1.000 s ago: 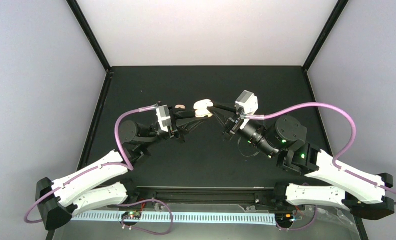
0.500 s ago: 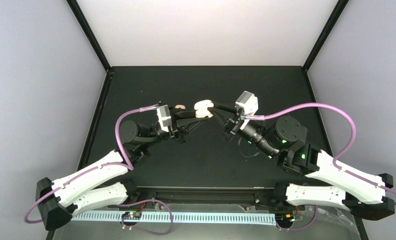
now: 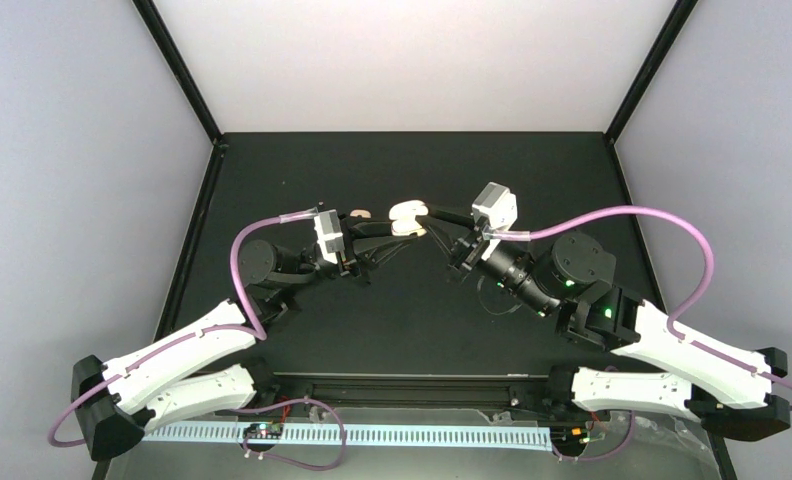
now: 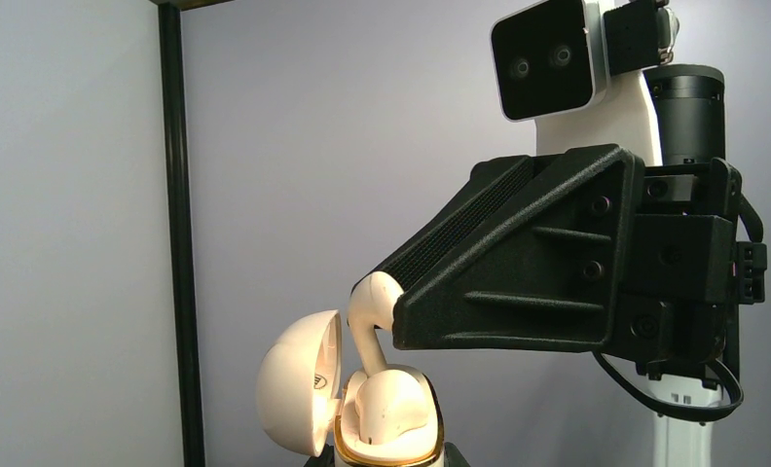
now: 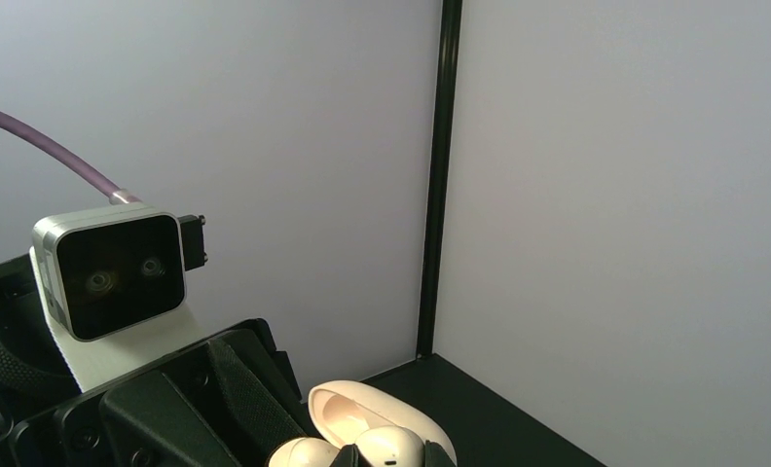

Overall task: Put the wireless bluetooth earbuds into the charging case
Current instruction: Place the earbud in the charging case.

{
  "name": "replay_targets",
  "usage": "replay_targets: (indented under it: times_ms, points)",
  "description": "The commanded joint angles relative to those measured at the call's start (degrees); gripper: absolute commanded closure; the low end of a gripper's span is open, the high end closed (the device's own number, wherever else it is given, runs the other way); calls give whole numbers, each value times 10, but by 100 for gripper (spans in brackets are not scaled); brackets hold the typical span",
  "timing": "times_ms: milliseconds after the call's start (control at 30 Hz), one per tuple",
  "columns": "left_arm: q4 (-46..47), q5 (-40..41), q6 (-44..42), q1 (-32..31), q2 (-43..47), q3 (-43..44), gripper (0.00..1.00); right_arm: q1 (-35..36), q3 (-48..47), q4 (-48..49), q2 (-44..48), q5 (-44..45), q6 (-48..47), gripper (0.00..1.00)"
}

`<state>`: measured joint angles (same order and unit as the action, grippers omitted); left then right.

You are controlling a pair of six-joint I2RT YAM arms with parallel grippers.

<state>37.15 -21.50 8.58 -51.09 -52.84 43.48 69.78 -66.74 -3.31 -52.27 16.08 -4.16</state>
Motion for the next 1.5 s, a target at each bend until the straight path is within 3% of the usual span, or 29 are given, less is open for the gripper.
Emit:
replay_targets:
  times_ms: [0,1467]
  points:
    - [40,-11,-2,-4,9,37,99,3,-1,-36,5,-4,3,88]
    - [25,-2,3,-9,0,27,98,2,-4,-40,14,9,9,79]
